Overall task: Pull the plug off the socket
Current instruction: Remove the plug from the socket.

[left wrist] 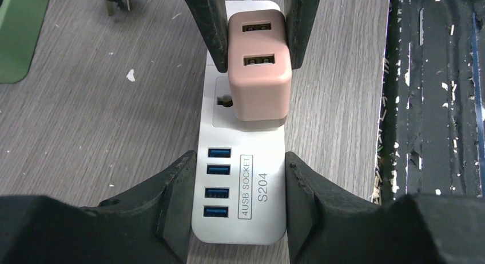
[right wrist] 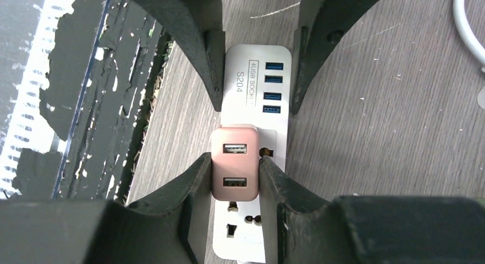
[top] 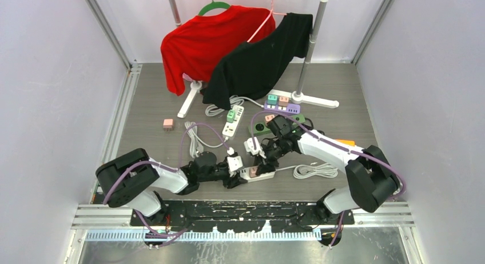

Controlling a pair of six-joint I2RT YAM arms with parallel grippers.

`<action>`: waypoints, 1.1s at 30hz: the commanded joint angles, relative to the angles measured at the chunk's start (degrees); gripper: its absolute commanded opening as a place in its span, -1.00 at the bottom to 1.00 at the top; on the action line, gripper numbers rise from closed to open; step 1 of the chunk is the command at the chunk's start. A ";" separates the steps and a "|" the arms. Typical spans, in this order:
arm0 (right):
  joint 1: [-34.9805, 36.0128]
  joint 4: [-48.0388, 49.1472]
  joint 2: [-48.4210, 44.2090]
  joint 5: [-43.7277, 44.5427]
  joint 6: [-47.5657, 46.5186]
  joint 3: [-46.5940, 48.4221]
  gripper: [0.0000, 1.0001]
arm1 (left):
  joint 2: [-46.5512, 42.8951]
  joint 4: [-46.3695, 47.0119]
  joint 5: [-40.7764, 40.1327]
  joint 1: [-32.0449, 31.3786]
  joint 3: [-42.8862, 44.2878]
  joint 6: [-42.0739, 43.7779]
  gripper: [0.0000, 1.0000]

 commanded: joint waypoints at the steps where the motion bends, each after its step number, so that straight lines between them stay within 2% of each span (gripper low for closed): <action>1: 1.45 4.65 0.30 -2.52 11.58 1.04 -0.98 | 1.19 -0.23 -1.00 0.53 -0.14 0.42 -1.00; 4: -0.45 7.13 -0.04 -3.46 16.45 1.89 -0.98 | 1.96 -0.20 -0.81 0.64 0.07 0.24 -1.00; 8: -5.93 5.85 -2.58 -4.36 14.90 1.06 -0.98 | 2.40 -0.10 -0.85 0.56 0.21 0.24 -1.00; 13: -9.11 -7.99 -3.13 -6.40 0.95 2.83 -0.98 | 2.60 0.31 -0.43 0.63 0.10 0.28 -1.00; 18: -10.07 -14.57 -1.60 -12.37 0.23 6.40 -0.98 | 1.41 2.45 -1.36 0.53 -0.57 -2.33 -0.99; 19: -10.87 -15.21 -1.17 -13.58 1.87 7.31 -0.98 | 0.20 2.88 -1.40 0.55 -0.84 -3.80 -0.86; 20: -11.95 -16.11 -0.67 -14.82 3.33 8.32 -0.98 | -1.93 2.88 -1.79 0.56 -0.97 -5.54 -0.58; 21: -13.31 -17.28 -0.08 -16.11 4.90 9.56 -0.98 | -3.66 2.89 -1.98 0.52 -0.90 -7.80 -0.37; 25: -18.44 -26.31 3.74 -19.36 7.72 15.56 -0.98 | -10.67 -5.52 -3.18 0.49 2.21 -15.50 0.24; 29: -21.84 -30.97 6.39 -22.24 8.91 18.76 -0.98 | -17.16 -8.91 -2.37 0.49 3.97 -21.24 0.54; 33: -23.84 -26.49 5.71 -23.59 17.79 18.45 -0.98 | -22.51 -13.28 -3.70 0.52 4.93 -25.91 0.61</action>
